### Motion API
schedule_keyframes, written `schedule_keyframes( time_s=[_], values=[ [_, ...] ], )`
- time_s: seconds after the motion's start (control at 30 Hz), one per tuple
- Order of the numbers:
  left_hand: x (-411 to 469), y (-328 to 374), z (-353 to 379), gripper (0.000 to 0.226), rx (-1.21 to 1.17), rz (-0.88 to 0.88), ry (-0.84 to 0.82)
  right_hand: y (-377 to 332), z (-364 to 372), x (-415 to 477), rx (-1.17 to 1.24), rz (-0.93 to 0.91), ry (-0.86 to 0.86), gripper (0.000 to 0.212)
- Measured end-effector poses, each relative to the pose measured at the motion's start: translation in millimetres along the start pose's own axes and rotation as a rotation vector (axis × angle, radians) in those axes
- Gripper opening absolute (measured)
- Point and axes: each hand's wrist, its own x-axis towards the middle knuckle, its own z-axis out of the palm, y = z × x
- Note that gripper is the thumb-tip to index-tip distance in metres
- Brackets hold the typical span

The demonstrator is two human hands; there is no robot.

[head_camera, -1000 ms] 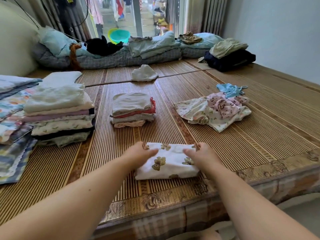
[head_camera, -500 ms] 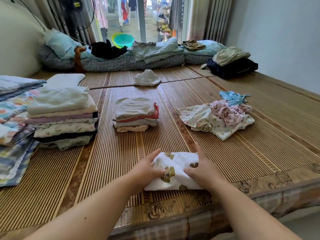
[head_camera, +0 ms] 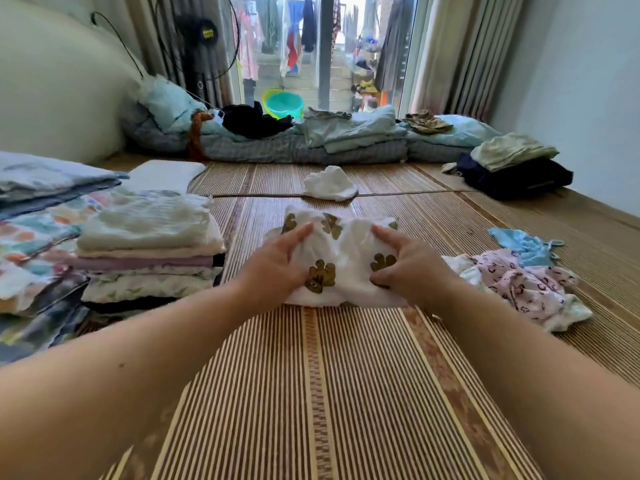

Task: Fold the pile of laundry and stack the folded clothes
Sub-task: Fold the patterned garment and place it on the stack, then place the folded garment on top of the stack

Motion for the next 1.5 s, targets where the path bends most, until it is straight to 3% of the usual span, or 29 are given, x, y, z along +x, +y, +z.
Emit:
schedule_keyframes(
  time_s=[0.2, 0.33, 0.43, 0.53, 0.67, 0.83, 0.97, 1.13, 1.2, 1.3, 1.4, 1.5],
  values=[
    [95, -35, -29, 0.070, 0.157, -0.058, 0.113, -9, 35, 113, 0.014, 0.000, -0.047, 0.079],
    [134, -70, -26, 0.069, 0.317, -0.229, 0.061, 11, 66, 163, -0.005, 0.061, -0.158, 0.074],
    [148, -85, -15, 0.054, 0.627, -0.347, -0.058, 31, 79, 179, -0.021, 0.145, -0.187, 0.091],
    [147, -81, -8, 0.065, 0.607, -0.409, -0.004, 44, 85, 179, -0.050, 0.170, -0.188, 0.113],
    [137, -57, 11, 0.071, 0.676, -0.164, 0.072, 55, 71, 155, -0.080, 0.111, 0.007, 0.094],
    [121, -9, 82, 0.071, 0.737, 0.093, -0.147, 92, 19, 86, -0.173, 0.079, 0.173, 0.084],
    [113, 35, 167, 0.073, 0.832, 0.291, -0.336, 155, -28, 31, -0.210, 0.193, 0.319, 0.072],
    [117, 70, 270, 0.065, 0.848, 0.442, -0.460, 233, -67, -6, -0.244, 0.408, 0.311, 0.067],
    [122, 76, 302, 0.064, 0.896, 0.534, -0.488, 259, -69, -11, -0.192, 0.438, 0.283, 0.051],
    [134, 85, 338, 0.063, 1.191, 0.704, -0.526, 283, -63, -10, -0.219, 0.417, 0.331, 0.028],
    [153, 93, 342, 0.054, 1.368, 0.613, -0.453, 277, -58, 6, -0.316, 0.384, 0.351, 0.028],
    [167, 102, 336, 0.045, 1.442, 0.668, -0.481, 271, -70, 4, -0.189, 0.344, 0.355, 0.029]
  ],
)
